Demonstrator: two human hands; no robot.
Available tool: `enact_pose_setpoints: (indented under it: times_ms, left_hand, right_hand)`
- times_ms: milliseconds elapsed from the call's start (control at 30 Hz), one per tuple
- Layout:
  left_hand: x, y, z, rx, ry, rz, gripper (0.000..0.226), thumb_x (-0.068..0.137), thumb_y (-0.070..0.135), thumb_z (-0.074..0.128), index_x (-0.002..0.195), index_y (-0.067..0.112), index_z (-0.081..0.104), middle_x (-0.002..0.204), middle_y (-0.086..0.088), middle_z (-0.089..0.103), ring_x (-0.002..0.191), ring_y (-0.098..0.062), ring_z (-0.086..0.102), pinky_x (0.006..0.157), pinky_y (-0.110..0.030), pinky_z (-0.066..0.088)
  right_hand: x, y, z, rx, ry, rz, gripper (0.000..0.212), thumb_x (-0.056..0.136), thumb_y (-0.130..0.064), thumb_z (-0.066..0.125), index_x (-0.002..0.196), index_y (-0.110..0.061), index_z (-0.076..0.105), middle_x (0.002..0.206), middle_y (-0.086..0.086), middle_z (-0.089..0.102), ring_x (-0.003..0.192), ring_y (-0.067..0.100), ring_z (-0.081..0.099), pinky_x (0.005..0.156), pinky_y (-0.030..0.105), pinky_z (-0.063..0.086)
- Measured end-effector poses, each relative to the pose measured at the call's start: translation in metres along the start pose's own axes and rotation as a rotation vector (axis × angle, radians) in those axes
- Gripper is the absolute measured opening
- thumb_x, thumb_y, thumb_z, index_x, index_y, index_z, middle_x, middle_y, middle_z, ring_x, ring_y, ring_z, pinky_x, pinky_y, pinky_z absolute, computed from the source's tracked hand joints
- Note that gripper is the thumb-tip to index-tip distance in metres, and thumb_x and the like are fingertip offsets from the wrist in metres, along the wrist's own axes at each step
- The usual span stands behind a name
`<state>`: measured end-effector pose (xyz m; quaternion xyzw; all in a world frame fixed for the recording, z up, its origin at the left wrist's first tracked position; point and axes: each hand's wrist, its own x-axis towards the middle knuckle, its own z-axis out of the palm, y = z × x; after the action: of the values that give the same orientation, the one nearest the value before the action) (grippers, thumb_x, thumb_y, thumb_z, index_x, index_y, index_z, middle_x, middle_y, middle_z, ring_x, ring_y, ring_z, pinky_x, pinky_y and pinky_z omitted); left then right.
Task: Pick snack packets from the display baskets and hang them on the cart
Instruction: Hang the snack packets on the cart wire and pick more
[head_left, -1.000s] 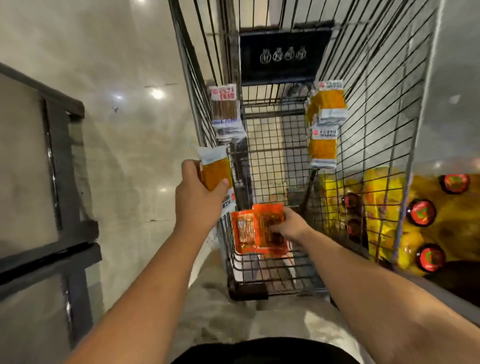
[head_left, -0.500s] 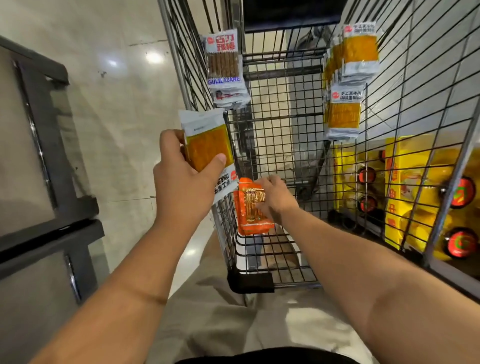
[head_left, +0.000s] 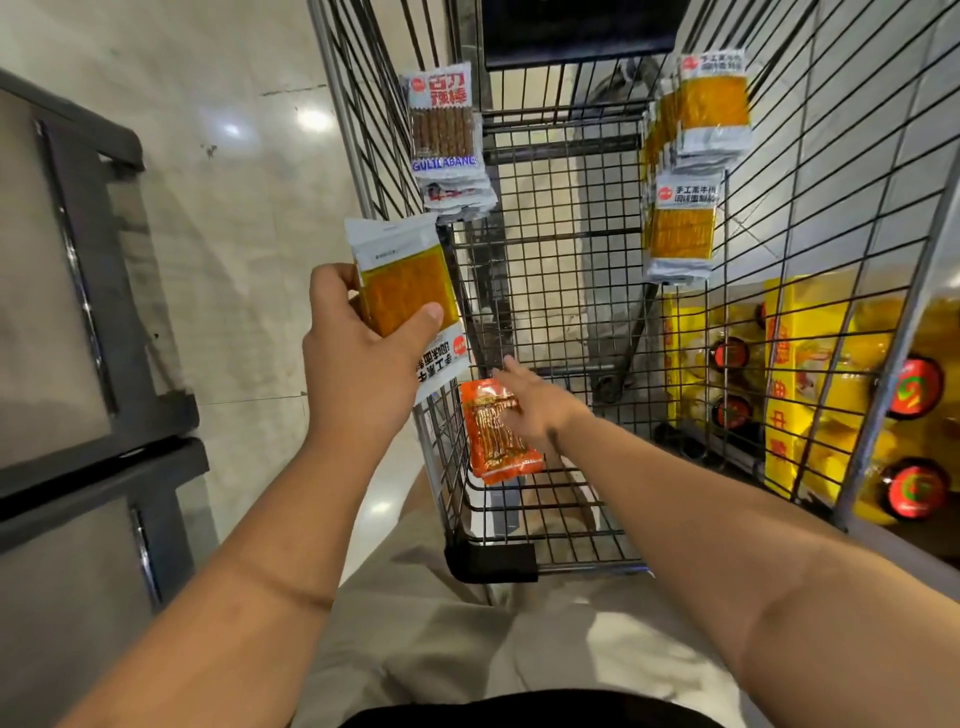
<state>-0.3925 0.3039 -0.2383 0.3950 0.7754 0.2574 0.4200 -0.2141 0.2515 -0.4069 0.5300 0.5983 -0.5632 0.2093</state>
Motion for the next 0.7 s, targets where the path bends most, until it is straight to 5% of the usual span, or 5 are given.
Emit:
enact_pose_setpoints:
  times_ms: [200, 333, 433, 567, 700]
  left_hand:
    - [-0.008, 0.005, -0.001, -0.129, 0.058, -0.2, 0.059, 0.06, 0.051, 0.087, 0.108, 0.029, 0.059, 0.121, -0.004, 0.066, 0.099, -0.019, 0.072, 0.082, -0.046, 0.062]
    - [-0.028, 0.024, -0.002, -0.073, 0.14, -0.167, 0.039, 0.077, 0.033, 0.086, 0.098, 0.035, 0.053, 0.107, 0.003, 0.067, 0.095, -0.016, 0.069, 0.083, -0.046, 0.06]
    - [-0.037, 0.038, 0.005, -0.124, 0.018, -0.161, 0.037, 0.082, 0.025, 0.083, 0.102, 0.034, 0.053, 0.104, 0.009, 0.069, 0.09, -0.01, 0.071, 0.078, -0.036, 0.058]
    - [-0.026, 0.047, 0.033, -0.331, -0.169, -0.31, 0.047, 0.082, 0.01, 0.081, 0.119, 0.021, 0.054, 0.112, 0.001, 0.072, 0.089, -0.009, 0.075, 0.072, -0.03, 0.06]
    - [-0.011, 0.049, 0.073, -0.276, -0.293, -0.282, 0.052, 0.083, 0.01, 0.082, 0.126, 0.017, 0.054, 0.116, -0.002, 0.071, 0.091, -0.01, 0.074, 0.07, -0.028, 0.061]
  right_hand:
    - [-0.028, 0.031, -0.032, 0.442, 0.367, 0.269, 0.048, 0.103, -0.031, 0.053, 0.149, -0.021, 0.046, 0.136, 0.009, 0.063, 0.109, 0.026, 0.066, 0.093, 0.038, 0.053]
    - [-0.056, 0.045, -0.049, 0.633, 0.488, 0.246, 0.028, 0.1, -0.03, 0.058, 0.124, -0.019, 0.066, 0.116, 0.0, 0.068, 0.1, 0.018, 0.062, 0.09, 0.033, 0.05]
    - [-0.079, 0.043, -0.06, 0.912, 0.544, 0.112, 0.013, 0.098, -0.028, 0.062, 0.105, -0.023, 0.073, 0.098, -0.001, 0.071, 0.092, 0.016, 0.063, 0.085, 0.036, 0.053]
    - [-0.107, 0.026, -0.081, 1.28, 0.39, -0.116, 0.022, 0.102, -0.026, 0.056, 0.11, -0.014, 0.072, 0.103, 0.01, 0.071, 0.09, 0.021, 0.064, 0.078, 0.035, 0.053]
    - [-0.112, 0.022, -0.093, 1.472, 0.247, -0.168, 0.047, 0.099, -0.041, 0.05, 0.125, -0.005, 0.063, 0.096, 0.007, 0.063, 0.086, 0.021, 0.057, 0.073, 0.034, 0.049]
